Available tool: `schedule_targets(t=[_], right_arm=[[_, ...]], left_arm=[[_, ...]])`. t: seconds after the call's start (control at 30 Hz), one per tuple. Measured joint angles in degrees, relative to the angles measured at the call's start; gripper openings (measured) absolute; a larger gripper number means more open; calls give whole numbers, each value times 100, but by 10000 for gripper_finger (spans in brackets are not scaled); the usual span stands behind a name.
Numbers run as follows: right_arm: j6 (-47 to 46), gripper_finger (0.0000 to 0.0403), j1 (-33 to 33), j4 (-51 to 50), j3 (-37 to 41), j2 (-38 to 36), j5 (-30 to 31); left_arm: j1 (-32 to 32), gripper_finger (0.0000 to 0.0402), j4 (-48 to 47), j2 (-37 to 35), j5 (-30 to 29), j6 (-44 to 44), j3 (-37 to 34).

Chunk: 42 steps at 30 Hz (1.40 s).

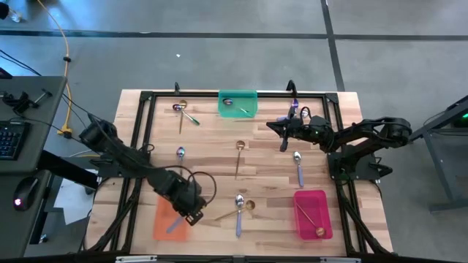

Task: Sort silverware by color (type)
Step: Put the purple spoon into the orange bin

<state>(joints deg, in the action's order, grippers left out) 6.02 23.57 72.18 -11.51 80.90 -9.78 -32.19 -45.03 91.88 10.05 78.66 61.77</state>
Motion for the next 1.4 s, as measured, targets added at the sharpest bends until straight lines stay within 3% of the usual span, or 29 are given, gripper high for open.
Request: schedule_targets(t=[0.27,0.43,0.7,0.87,1.2,1.27,1.4], right_arm=[[28,0,0,59,0,-2,11],[22,0,0,98,0,0,9],[0,0,0,120,0,-1,7],[29,0,0,145,0,-2,7],[443,0,162,548,0,0,56],[455,0,201,606,0,0,84],[452,0,277,606,-11,0,98]], left_arm=[[-522,1,-333,-926,-1289,1159,-23],[-999,1,-955,-949,-1312,2093,-73],[-1224,1,76,-914,-1267,2571,-979],[-1127,20,309,-918,-1244,2255,-1241],[-1051,73,281,-1158,-1163,801,-1112],[-1019,69,293,-1354,-1393,514,-1105],[-833,35,344,-1871,-2403,-411,-1160]])
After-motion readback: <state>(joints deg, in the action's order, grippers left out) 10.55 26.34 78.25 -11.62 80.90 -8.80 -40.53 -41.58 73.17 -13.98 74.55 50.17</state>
